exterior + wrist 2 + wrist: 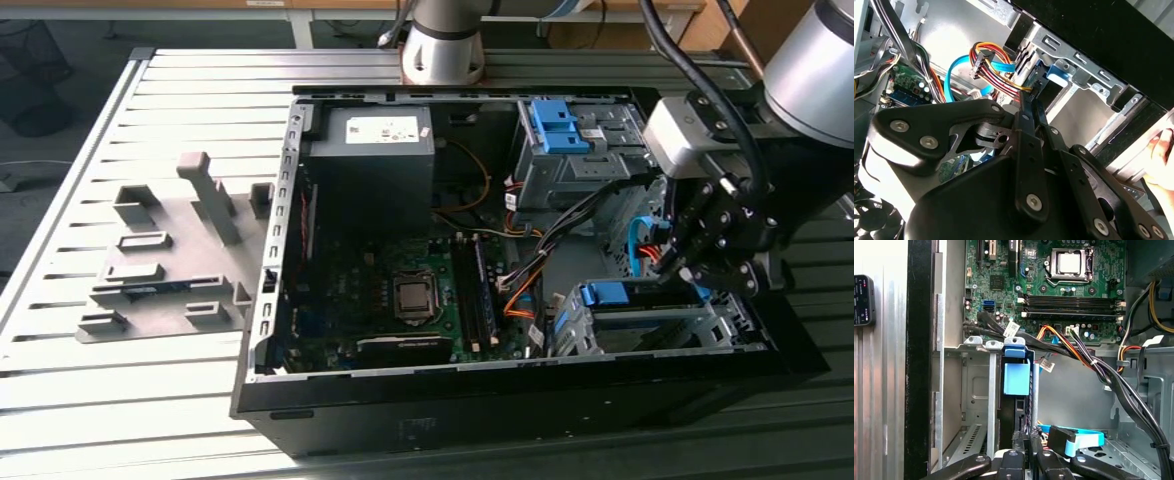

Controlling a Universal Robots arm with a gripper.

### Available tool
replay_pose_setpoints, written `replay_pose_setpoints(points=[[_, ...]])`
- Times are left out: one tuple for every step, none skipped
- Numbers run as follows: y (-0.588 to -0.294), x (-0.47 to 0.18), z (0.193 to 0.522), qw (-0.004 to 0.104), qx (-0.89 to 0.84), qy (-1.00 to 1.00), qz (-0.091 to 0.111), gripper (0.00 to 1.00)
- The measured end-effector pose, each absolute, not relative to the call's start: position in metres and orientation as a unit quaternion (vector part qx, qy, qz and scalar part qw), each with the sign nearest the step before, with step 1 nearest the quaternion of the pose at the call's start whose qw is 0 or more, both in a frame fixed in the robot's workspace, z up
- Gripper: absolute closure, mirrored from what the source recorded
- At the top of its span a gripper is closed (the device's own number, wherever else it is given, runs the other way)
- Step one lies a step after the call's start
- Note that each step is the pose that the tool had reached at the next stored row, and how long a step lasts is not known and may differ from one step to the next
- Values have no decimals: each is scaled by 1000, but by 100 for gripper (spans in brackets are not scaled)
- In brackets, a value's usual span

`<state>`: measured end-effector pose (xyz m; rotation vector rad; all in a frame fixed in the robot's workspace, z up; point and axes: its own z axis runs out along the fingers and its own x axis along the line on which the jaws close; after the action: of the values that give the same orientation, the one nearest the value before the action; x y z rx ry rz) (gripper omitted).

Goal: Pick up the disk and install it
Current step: 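Insert the first disk wire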

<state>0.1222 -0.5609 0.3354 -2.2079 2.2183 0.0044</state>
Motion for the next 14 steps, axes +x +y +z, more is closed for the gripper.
replay_pose_setpoints(points=[[-561, 122, 335, 6, -705, 709, 1, 84], [-561, 122, 335, 6, -705, 709, 1, 84], [-561, 122, 335, 6, -705, 709, 2, 84], [-561, 122, 335, 6, -705, 710, 1, 84], [-561, 122, 335, 6, -704, 710, 1, 84], [-561, 122, 335, 6, -704, 710, 1, 84], [-561, 122, 335, 6, -704, 710, 1, 84], [-561, 122, 335, 6, -704, 710, 1, 84], [-561, 122, 334, 6, -703, 711, 1, 84], [-561, 122, 334, 6, -703, 711, 1, 84], [-562, 122, 334, 6, -703, 711, 1, 84], [-562, 122, 334, 6, -703, 712, 1, 84], [-562, 122, 334, 6, -702, 712, 1, 84], [-562, 122, 334, 6, -702, 712, 1, 84]])
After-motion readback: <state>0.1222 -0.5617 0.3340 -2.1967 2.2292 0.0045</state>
